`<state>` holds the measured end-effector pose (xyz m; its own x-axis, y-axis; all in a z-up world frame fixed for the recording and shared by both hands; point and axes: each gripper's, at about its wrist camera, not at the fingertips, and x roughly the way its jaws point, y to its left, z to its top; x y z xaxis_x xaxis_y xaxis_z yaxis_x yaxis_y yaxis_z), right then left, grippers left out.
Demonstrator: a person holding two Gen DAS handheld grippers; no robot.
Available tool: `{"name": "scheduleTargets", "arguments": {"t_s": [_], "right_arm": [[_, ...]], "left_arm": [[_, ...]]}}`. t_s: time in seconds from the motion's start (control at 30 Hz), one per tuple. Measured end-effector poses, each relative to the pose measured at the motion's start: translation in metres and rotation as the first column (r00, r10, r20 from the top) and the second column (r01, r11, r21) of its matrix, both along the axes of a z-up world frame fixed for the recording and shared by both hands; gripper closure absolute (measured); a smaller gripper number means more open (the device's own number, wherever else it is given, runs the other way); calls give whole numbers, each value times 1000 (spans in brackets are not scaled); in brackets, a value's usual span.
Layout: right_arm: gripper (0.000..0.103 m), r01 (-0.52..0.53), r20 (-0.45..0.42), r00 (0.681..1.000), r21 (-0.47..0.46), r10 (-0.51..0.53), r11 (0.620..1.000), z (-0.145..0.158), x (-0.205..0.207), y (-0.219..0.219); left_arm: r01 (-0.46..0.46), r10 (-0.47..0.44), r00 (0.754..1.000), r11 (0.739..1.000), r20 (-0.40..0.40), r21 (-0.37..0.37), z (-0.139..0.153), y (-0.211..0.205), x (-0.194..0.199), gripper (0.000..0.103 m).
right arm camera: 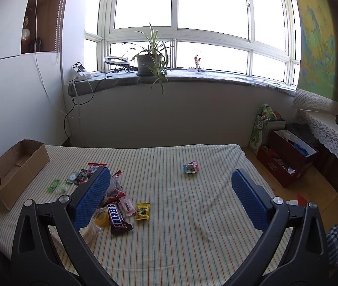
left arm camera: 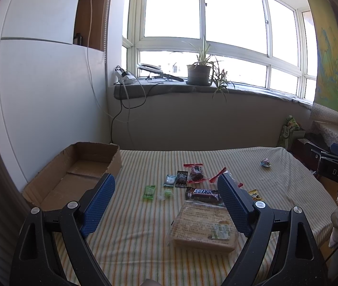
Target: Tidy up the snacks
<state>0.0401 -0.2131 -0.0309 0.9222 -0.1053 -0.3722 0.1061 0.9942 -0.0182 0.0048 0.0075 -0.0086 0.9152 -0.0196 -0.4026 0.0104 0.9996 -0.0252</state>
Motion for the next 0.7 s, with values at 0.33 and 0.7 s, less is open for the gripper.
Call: {"name": "scheduleTargets", "arguments": {"t_s": [0.33, 0.7], "right_arm": [[0, -6, -5, 1000, -3, 5, 1000, -2, 0, 3], [0, -20, -28, 999, 1, 20, 1000, -9, 9, 7]], "left_arm": [[3, -3, 1000, 1000, -6, -10, -2, 1, 0, 15], [12, -14, 998, 999, -55, -39, -12, 10, 10, 15]]}}
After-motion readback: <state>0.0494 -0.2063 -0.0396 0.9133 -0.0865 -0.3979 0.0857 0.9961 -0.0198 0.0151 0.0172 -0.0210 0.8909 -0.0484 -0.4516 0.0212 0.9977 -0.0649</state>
